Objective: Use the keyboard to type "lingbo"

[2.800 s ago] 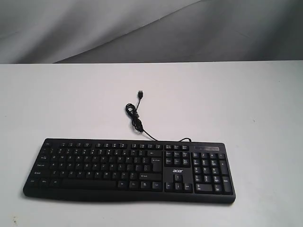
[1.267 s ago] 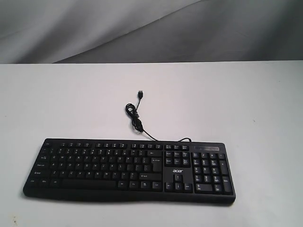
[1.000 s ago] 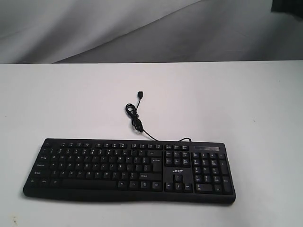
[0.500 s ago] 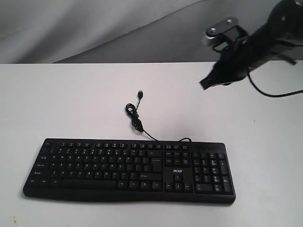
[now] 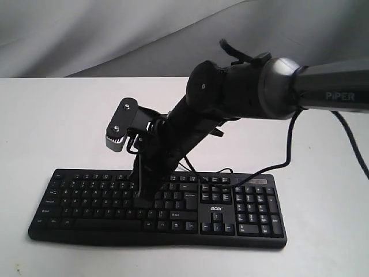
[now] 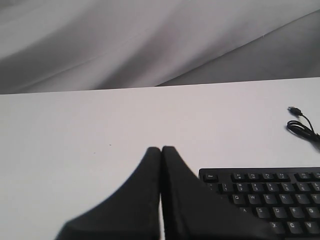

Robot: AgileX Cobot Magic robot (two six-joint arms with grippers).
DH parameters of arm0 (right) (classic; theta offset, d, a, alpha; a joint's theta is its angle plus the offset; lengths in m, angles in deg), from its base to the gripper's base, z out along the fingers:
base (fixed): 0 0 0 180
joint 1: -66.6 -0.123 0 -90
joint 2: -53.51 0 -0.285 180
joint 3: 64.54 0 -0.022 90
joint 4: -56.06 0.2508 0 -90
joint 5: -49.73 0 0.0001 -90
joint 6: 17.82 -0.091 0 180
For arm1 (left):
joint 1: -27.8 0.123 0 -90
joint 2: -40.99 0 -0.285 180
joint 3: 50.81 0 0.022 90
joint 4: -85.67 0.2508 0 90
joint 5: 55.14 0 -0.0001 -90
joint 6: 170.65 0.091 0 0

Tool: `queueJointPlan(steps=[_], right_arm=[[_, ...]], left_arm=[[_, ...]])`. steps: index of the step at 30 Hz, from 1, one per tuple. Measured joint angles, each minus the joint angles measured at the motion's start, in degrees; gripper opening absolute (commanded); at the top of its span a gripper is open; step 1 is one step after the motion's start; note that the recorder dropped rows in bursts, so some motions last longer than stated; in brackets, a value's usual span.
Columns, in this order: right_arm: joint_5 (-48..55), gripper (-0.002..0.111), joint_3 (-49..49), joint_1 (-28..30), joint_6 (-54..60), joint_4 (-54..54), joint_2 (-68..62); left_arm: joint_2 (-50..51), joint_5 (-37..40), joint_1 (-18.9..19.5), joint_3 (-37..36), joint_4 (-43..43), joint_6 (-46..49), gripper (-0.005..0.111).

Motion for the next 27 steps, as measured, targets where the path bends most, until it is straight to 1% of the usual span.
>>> queueJointPlan(steps=[4,27], right_arm=[[-4.01,0.000,1.73,0.00,-0.35,-1.09,-0.78],[-3.85,0.000,2.81,-1.56,-1.59,-1.71,-3.46]], left_arm=[[0.00,0.00,0.00,0.00,0.00,0.00,0.001],[0.00,0.00,0.00,0.00,0.00,0.00,0.001]])
